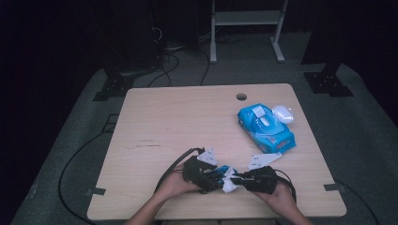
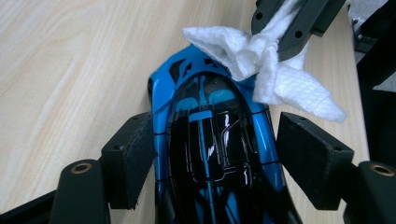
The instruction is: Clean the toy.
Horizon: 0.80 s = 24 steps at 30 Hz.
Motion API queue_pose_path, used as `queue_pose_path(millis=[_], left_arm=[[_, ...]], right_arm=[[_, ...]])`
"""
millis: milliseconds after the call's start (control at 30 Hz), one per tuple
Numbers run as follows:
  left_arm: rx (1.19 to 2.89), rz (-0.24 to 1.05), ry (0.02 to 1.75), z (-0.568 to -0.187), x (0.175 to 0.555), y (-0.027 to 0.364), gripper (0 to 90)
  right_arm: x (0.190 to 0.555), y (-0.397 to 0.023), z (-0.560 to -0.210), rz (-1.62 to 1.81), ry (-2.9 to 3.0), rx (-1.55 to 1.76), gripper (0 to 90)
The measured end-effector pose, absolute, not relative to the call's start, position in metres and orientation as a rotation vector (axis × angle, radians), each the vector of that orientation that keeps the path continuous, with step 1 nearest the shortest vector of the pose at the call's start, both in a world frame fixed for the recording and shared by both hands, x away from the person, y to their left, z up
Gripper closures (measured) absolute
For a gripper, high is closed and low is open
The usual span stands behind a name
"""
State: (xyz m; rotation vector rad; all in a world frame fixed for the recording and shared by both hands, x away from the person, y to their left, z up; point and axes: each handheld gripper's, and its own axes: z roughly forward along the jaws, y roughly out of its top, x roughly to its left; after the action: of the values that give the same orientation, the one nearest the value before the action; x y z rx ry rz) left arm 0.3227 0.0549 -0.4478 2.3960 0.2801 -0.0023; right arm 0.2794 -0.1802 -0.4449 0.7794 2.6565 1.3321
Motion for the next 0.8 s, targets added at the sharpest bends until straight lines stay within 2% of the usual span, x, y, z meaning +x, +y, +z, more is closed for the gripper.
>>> queue_pose_path(millis=[200, 533, 800], left_arm=[[2.394, 0.044, 0.302, -0.447, 0.320, 0.055, 22.6], [2.417, 0.088, 0.320, -0.452, 0.312, 0.053, 17.7], [2.402, 0.046, 0.343, -0.455, 0.309, 0.049, 14.5]], right_arm=[[0.278, -0.181, -0.457, 1.288, 2.671, 0.799, 80.3], [0.284, -0.205, -0.453, 1.349, 2.579, 0.893, 80.2], [0.290, -0.225, -0.447, 1.417, 2.490, 0.967, 80.2]])
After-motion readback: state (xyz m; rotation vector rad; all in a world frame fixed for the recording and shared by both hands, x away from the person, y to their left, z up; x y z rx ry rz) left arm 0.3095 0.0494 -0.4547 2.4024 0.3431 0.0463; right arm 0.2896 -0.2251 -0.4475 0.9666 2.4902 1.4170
